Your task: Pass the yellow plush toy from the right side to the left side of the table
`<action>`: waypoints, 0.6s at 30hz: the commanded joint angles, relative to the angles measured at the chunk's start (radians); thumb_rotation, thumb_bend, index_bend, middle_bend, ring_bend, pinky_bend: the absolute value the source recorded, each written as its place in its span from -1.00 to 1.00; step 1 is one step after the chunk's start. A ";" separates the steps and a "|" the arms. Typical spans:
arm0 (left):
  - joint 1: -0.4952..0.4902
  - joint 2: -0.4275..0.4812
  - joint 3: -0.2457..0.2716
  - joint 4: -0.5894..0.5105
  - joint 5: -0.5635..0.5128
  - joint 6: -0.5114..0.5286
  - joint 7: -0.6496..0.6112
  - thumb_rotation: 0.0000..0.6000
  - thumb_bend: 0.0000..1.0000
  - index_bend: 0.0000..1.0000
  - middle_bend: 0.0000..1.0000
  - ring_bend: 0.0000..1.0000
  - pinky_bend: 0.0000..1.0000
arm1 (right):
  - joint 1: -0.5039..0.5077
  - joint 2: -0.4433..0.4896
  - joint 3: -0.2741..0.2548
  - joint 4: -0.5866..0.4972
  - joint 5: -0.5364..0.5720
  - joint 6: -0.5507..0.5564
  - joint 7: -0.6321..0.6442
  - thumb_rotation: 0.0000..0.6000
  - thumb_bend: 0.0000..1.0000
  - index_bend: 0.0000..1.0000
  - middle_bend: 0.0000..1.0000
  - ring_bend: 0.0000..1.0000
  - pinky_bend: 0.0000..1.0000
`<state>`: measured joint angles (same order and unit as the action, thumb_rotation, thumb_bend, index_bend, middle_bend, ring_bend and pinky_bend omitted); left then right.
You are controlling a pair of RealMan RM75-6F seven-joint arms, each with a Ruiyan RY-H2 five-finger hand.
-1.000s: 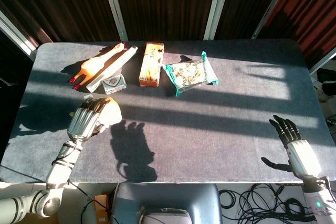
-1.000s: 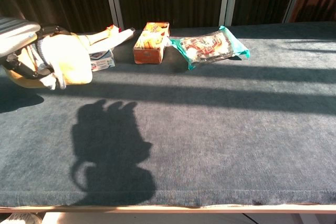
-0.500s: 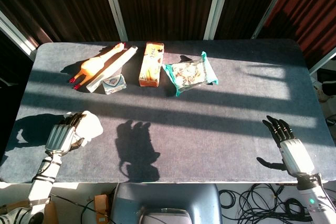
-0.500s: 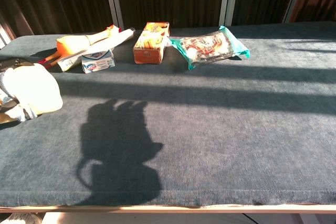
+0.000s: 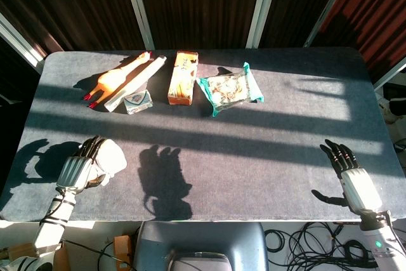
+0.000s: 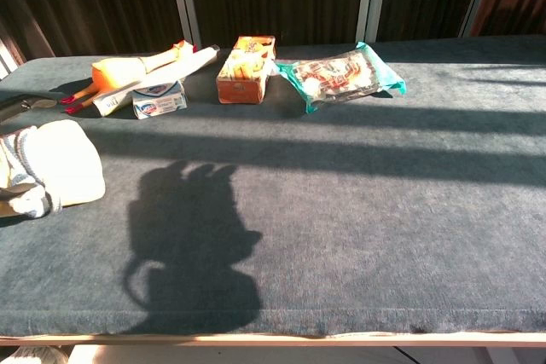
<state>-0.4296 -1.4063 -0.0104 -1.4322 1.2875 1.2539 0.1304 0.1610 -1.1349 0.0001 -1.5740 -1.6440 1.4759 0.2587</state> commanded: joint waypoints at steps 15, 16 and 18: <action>0.097 0.256 0.044 -0.216 0.058 0.041 0.002 1.00 -0.56 -1.00 -1.00 -0.91 -0.34 | -0.004 -0.006 0.005 -0.003 0.002 0.007 -0.005 1.00 -0.97 -1.00 -1.00 -1.00 -1.00; 0.111 0.266 0.046 -0.219 0.075 0.068 -0.006 1.00 -0.54 -1.00 -1.00 -0.91 -0.36 | -0.004 -0.006 0.006 -0.003 0.001 0.008 -0.005 1.00 -0.97 -1.00 -1.00 -1.00 -1.00; 0.147 0.280 0.053 -0.210 0.114 0.138 -0.003 1.00 -0.50 -1.00 -1.00 -0.89 -0.42 | -0.006 -0.007 0.005 -0.003 -0.002 0.012 -0.003 1.00 -0.97 -1.00 -1.00 -1.00 -1.00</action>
<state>-0.3253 -1.1533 0.0329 -1.6357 1.3567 1.3213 0.1344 0.1555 -1.1415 0.0052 -1.5769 -1.6447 1.4867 0.2549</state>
